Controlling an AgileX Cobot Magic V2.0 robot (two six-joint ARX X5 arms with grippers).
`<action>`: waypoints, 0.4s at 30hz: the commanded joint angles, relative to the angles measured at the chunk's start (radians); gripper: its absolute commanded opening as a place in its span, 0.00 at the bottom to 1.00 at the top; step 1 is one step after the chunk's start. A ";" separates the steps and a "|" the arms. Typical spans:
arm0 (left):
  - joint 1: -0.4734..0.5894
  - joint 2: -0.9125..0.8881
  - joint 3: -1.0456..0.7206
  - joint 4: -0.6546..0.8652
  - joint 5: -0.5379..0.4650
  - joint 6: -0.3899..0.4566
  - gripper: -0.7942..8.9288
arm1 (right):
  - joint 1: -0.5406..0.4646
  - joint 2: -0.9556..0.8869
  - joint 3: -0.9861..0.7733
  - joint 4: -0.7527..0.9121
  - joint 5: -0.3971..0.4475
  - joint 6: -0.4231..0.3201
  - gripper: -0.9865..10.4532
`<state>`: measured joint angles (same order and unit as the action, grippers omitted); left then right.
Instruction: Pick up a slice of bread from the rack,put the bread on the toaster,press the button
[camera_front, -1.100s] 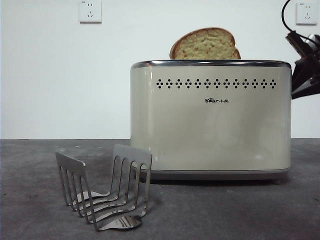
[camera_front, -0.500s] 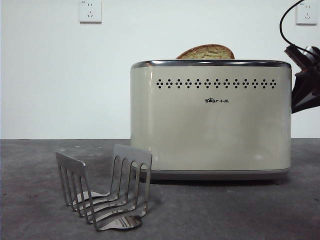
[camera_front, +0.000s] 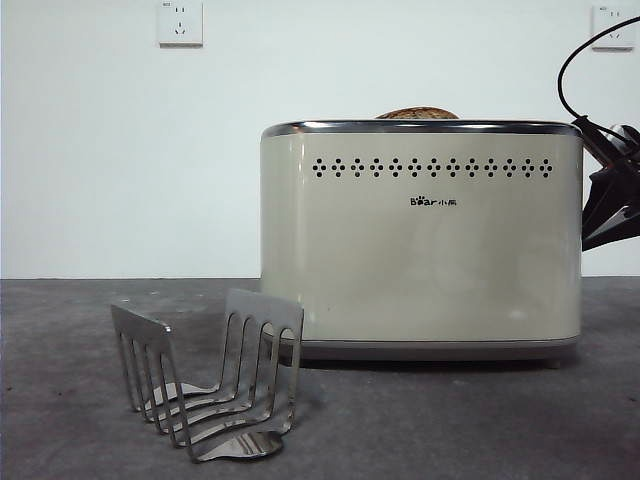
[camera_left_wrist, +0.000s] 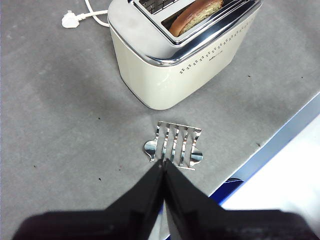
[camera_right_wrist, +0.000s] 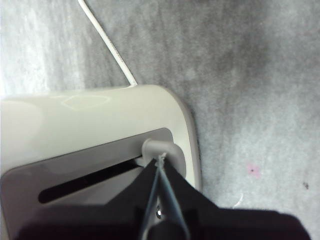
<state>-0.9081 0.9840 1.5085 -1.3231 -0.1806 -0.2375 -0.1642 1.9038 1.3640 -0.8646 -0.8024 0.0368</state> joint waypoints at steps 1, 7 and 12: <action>0.002 -0.002 -0.005 0.003 -0.003 -0.010 0.07 | 0.006 0.062 -0.037 -0.019 0.087 -0.014 0.08; 0.002 0.000 -0.005 0.003 -0.003 -0.010 0.07 | 0.006 0.062 -0.037 -0.024 0.088 -0.014 0.08; 0.002 0.006 -0.005 0.003 -0.003 -0.010 0.07 | 0.006 0.062 -0.037 -0.025 0.088 -0.018 0.08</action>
<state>-0.9081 0.9894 1.5085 -1.3231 -0.1806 -0.2375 -0.1646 1.9076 1.3663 -0.8703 -0.8043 0.0357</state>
